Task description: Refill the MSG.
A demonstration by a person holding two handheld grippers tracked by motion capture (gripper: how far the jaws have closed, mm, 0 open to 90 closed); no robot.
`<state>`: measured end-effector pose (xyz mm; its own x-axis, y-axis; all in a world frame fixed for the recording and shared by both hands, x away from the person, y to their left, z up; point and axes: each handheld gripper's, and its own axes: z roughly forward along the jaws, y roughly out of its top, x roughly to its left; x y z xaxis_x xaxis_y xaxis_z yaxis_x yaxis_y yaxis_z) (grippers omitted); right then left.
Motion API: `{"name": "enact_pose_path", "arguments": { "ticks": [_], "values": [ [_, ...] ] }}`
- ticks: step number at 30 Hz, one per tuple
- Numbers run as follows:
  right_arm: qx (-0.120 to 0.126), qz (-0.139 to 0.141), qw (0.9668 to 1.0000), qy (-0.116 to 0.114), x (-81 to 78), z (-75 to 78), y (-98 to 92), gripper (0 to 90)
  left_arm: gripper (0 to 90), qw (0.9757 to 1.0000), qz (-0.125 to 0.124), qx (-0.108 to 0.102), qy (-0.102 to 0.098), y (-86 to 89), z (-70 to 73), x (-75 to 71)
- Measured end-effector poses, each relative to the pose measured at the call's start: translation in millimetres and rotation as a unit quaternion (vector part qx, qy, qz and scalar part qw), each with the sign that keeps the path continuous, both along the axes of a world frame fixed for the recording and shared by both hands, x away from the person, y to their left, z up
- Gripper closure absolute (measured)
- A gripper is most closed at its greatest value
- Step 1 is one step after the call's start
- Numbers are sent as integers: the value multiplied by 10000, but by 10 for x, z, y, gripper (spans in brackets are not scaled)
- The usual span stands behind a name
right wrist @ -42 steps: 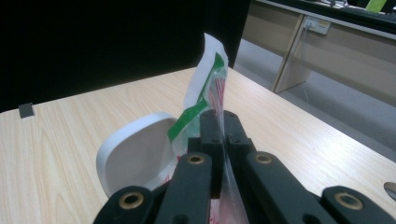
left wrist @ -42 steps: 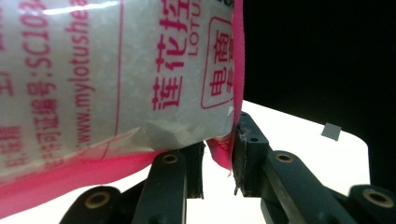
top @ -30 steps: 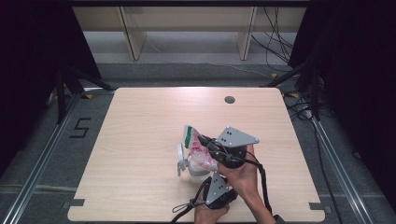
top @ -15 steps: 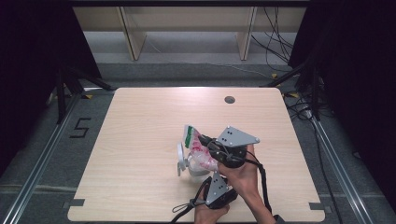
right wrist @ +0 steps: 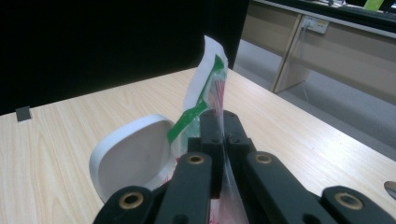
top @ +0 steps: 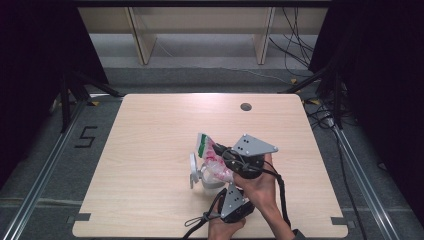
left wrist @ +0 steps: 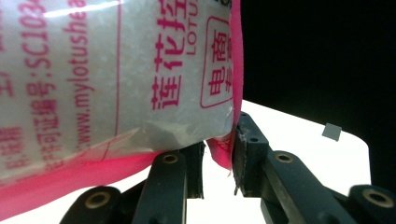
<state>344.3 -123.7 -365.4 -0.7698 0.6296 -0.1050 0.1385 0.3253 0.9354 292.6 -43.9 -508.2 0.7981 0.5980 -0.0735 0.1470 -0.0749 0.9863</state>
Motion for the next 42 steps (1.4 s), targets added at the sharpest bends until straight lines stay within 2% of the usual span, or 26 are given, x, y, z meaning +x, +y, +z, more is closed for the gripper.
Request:
{"name": "enact_pose_path", "arguments": {
  "ticks": [1, 5, 6, 9, 10, 13, 20, 21, 24, 27, 29, 32, 34, 35, 37, 38, 39, 42],
  "values": [
    [6, -23, 10000, 67, -10, 2, -1, 900, 754, 10000, 36, 46, 20, 4, 4, -5],
    [-85, 5, 10000, -34, 25, 6, -16, 900, 753, 10000, 49, 77, 29, 3, 6, -2],
    [-61, 19, 10000, -34, 21, 8, -12, 900, 753, 10000, 11, 2, -6, -5, 0, 10],
    [-12, 28, 10000, -80, 28, 11, -12, 900, 754, 10000, 9, 8, -13, -4, 2, 17],
    [10, 16, 10000, 29, 18, 10, -9, 900, 754, 10000, 14, 26, -17, -6, 2, 20],
    [19, -27, 10000, 1, 24, 9, -7, 900, 754, 10000, 15, 6, -9, -15, 1, 34],
    [-95, 62, 9999, -25, 43, 19, -18, 900, 754, 10000, 26, -27, 5, -34, 8, 36],
    [-89, -44, 9999, -15, 42, 14, -15, 900, 753, 10000, -4, -62, 6, -38, 4, 39],
    [-72, 22, 10000, 10, 44, 4, -2, 900, 754, 10000, 41, -31, 46, -35, 6, 27],
    [-76, 69, 9999, 58, 48, 6, -10, 900, 754, 10000, -4, -58, -4, -32, 1, 31],
    [-129, 75, 9999, -21, 22, 27, 3, 900, 754, 9999, 17, -99, -23, -27, 9, 29],
    [-124, 48, 9999, 17, 32, 10, 19, 900, 754, 10000, -1, -89, 5, -27, 3, 30],
    [-169, 20, 9998, -40, 42, 3, 13, 900, 754, 10000, 15, -88, -9, -30, 1, 28],
    [-116, 60, 9999, 33, 28, 10, 13, 900, 754, 9999, 6, -107, -12, -28, 4, 29],
    [-126, 47, 9999, -53, 34, 20, 6, 900, 754, 9999, 6, -103, 4, -27, 12, 25],
    [-80, 49, 9999, 49, 27, 10, 21, 900, 754, 10000, -1, -93, 0, -30, 8, 29],
    [-126, 14, 9999, -33, 38, 3, 22, 900, 754, 10000, 0, -94, -5, -31, 5, 31],
    [-88, 49, 9999, 44, 24, 13, 18, 900, 754, 9999, 1, -113, -6, -29, 10, 25]
  ]
}}
